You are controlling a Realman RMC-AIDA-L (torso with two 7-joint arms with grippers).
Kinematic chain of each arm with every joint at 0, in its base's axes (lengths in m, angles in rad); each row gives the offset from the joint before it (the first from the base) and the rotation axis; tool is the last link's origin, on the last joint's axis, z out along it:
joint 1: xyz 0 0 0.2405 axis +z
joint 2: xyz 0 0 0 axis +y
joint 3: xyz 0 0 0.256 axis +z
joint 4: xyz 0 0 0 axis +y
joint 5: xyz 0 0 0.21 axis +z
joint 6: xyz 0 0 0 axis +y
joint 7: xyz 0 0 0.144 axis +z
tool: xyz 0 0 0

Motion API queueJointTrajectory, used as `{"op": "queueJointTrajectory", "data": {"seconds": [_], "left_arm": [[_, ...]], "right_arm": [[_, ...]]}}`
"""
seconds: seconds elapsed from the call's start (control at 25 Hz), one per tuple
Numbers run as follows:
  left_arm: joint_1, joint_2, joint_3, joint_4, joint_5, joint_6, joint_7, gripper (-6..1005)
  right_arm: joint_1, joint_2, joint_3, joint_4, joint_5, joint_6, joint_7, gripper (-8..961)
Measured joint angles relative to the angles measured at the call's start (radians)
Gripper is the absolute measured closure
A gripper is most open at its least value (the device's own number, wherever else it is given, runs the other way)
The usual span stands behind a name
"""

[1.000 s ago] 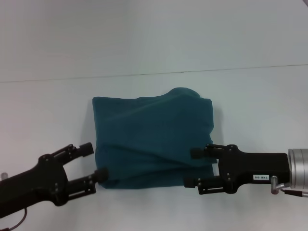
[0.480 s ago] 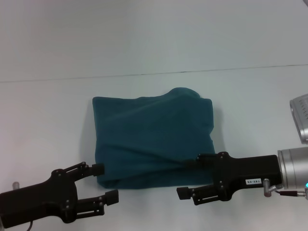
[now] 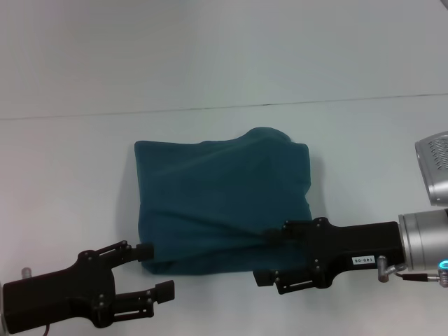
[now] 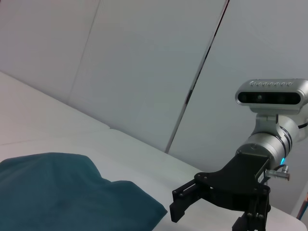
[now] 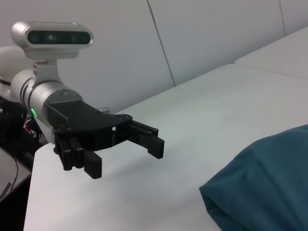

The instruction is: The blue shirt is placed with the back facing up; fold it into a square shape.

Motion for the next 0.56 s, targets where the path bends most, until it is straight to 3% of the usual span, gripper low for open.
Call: {"op": "queueJointTrajectory", "data": {"seconds": [0.56], "left_arm": [[-0.002,-0.001,0.000,-0.004,0.001,-0.005,-0.006,112]], "right_arm": [[0.002,0.001,0.000,0.001,0.000,0.002,0.013,27]]}}
